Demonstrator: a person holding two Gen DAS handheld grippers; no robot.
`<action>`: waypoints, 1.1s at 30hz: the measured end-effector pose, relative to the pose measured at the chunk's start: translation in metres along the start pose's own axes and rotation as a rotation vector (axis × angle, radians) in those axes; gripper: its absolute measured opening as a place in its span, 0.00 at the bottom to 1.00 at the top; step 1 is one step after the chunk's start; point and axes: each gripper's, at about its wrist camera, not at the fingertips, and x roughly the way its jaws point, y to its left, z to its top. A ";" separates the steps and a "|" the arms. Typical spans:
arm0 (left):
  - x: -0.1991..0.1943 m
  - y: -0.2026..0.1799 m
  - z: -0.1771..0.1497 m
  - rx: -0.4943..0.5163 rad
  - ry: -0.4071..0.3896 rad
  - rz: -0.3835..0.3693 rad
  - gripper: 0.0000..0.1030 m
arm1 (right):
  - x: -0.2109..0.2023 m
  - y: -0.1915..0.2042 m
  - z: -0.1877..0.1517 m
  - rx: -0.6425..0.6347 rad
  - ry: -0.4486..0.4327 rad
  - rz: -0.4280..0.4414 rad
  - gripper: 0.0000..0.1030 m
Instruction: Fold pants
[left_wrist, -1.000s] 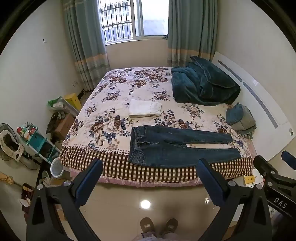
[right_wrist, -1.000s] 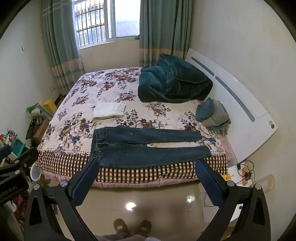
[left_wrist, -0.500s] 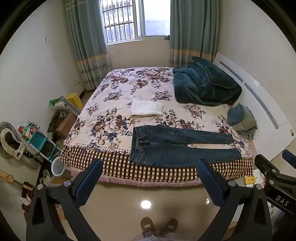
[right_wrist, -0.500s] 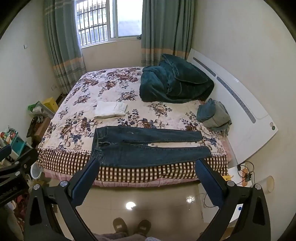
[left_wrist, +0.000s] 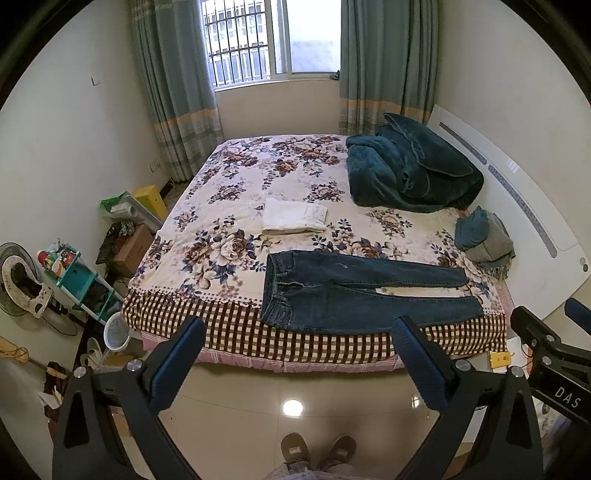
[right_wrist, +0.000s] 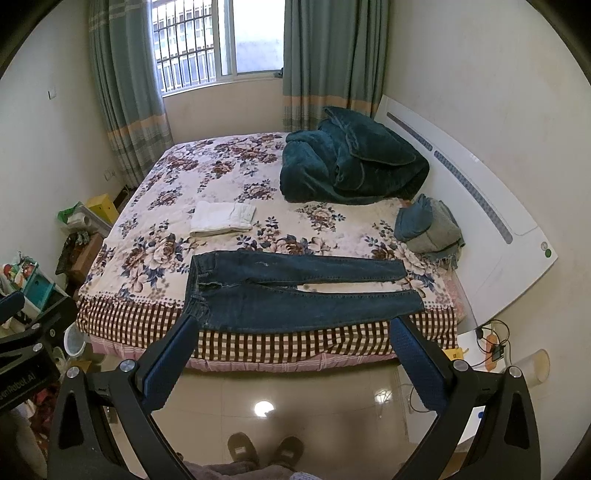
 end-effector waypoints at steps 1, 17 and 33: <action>0.000 0.000 0.000 0.001 0.000 0.000 1.00 | 0.001 -0.001 -0.001 0.001 -0.002 0.001 1.00; -0.001 0.003 -0.003 -0.002 0.004 0.001 1.00 | 0.006 -0.003 -0.004 0.000 -0.002 0.003 1.00; 0.001 0.001 -0.004 0.000 0.003 0.003 1.00 | 0.006 -0.002 -0.004 -0.002 0.000 0.007 1.00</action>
